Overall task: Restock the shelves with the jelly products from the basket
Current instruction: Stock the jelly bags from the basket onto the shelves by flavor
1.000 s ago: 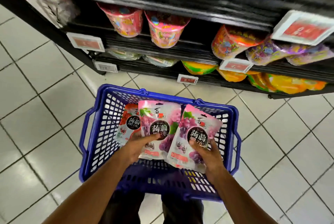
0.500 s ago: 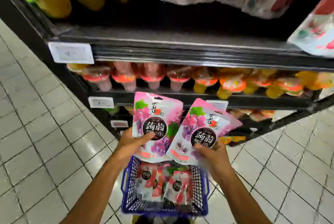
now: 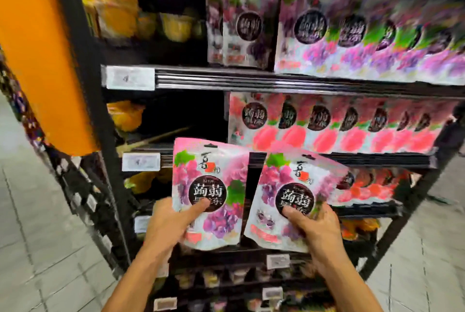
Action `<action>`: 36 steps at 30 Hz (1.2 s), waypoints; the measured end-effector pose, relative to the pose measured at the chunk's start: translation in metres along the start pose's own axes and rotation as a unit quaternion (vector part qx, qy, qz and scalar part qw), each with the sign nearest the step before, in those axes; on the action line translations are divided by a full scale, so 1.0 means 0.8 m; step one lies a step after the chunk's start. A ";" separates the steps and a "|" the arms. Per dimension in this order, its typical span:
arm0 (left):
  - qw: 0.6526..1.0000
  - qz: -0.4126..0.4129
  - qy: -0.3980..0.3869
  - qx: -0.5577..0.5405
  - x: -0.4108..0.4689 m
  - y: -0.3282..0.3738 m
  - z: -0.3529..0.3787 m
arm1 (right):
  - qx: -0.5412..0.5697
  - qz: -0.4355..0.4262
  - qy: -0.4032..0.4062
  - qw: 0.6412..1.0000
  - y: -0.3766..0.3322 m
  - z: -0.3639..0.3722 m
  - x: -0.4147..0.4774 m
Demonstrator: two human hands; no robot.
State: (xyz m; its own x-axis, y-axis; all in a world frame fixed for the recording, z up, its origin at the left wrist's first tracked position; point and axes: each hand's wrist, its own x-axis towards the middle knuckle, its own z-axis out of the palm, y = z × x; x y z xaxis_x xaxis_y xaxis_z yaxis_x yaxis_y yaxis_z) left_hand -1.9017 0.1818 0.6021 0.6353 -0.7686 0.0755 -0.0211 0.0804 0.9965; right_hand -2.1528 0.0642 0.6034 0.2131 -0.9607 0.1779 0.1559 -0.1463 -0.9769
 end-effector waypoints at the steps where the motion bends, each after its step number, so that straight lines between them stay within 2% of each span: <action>1: 1.000 0.013 0.005 -0.009 -0.001 0.013 0.001 | -0.002 -0.017 0.002 1.000 -0.014 -0.001 0.000; 7: 0.998 0.059 -0.012 -0.018 0.007 0.070 0.017 | -0.001 -0.059 0.013 0.998 -0.069 -0.009 0.021; 13: 0.995 0.101 0.016 -0.006 0.020 0.116 0.035 | 0.010 -0.122 0.013 0.992 -0.121 -0.006 0.062; 18: 0.989 0.133 0.067 -0.027 0.044 0.153 0.047 | -0.034 -0.183 0.015 0.982 -0.178 0.005 0.111; 23: 0.981 0.179 0.073 -0.029 0.061 0.194 0.058 | -0.008 -0.205 -0.001 0.979 -0.227 0.034 0.155; 36: 0.977 0.205 0.048 -0.039 0.087 0.228 0.075 | -0.044 -0.226 -0.005 0.973 -0.294 0.108 0.235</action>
State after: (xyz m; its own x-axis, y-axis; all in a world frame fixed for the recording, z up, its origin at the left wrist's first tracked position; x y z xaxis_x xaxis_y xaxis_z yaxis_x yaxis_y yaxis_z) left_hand -1.9082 0.1050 0.7914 0.6554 -0.5994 0.4595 -0.2313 0.4198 0.8776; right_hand -2.0658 -0.0617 0.8767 0.1503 -0.7912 0.5928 0.1532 -0.5737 -0.8046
